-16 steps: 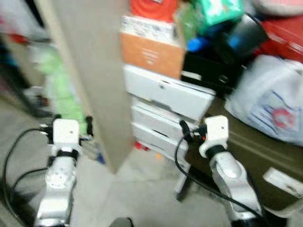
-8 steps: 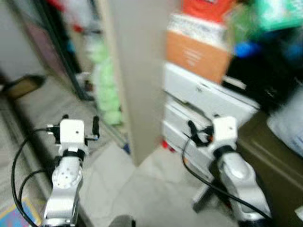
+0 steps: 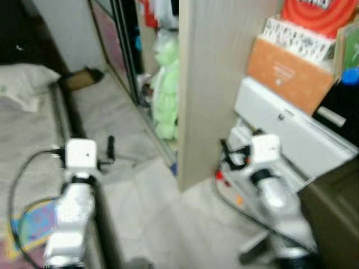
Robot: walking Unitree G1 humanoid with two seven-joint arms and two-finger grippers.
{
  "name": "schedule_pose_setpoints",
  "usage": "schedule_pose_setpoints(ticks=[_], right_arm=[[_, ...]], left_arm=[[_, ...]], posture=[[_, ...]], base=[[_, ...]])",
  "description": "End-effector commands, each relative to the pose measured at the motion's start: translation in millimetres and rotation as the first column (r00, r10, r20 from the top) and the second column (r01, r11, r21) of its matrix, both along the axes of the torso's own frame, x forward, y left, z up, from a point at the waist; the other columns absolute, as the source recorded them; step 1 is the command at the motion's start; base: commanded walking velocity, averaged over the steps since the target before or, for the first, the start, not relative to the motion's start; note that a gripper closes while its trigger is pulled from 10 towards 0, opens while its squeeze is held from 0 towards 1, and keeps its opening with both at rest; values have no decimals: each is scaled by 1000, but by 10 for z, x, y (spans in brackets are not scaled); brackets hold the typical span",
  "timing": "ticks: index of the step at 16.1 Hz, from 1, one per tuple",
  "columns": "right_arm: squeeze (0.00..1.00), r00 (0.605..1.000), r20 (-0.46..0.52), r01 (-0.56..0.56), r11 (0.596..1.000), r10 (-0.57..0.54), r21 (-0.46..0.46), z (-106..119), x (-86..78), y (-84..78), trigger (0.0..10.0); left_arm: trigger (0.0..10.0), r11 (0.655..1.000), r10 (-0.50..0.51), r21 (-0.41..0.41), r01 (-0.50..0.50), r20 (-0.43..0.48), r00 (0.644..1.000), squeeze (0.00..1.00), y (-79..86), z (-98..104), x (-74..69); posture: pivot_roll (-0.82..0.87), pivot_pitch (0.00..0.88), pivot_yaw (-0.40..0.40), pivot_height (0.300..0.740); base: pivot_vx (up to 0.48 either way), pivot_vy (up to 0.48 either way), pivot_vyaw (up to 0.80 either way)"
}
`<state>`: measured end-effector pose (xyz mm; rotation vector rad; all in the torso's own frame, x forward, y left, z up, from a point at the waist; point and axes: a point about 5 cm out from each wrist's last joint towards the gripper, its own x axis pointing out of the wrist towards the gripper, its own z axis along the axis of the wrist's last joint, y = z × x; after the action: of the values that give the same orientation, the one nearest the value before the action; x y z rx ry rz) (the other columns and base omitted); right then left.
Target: Clean up the room
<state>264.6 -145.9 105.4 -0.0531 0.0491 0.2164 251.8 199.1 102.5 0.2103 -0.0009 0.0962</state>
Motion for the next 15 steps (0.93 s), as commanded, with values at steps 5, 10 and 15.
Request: schedule_pose_setpoints(ticks=[5,10,15], right_arm=[[0,1000,1,19,1000,-19,-8,11,-3,-87,10000],[0,1000,6,10,1000,-10,-15,15,-9,-74,10000],[0,1000,11,-13,999,13,-29,15,-16,-43,10000]], left_arm=[[10000,999,-42,-10,42,28,999,0,-53,44,13],[10000,999,-45,-21,46,22,999,0,-61,37,19],[10000,1000,-12,-8,13,23,1000,0,-44,33,13]], posture=[[-30,0,-10,740],[-31,0,-7,740],[-27,0,-10,740]], base=[[435,0,0],[454,0,0],[0,0,320]])
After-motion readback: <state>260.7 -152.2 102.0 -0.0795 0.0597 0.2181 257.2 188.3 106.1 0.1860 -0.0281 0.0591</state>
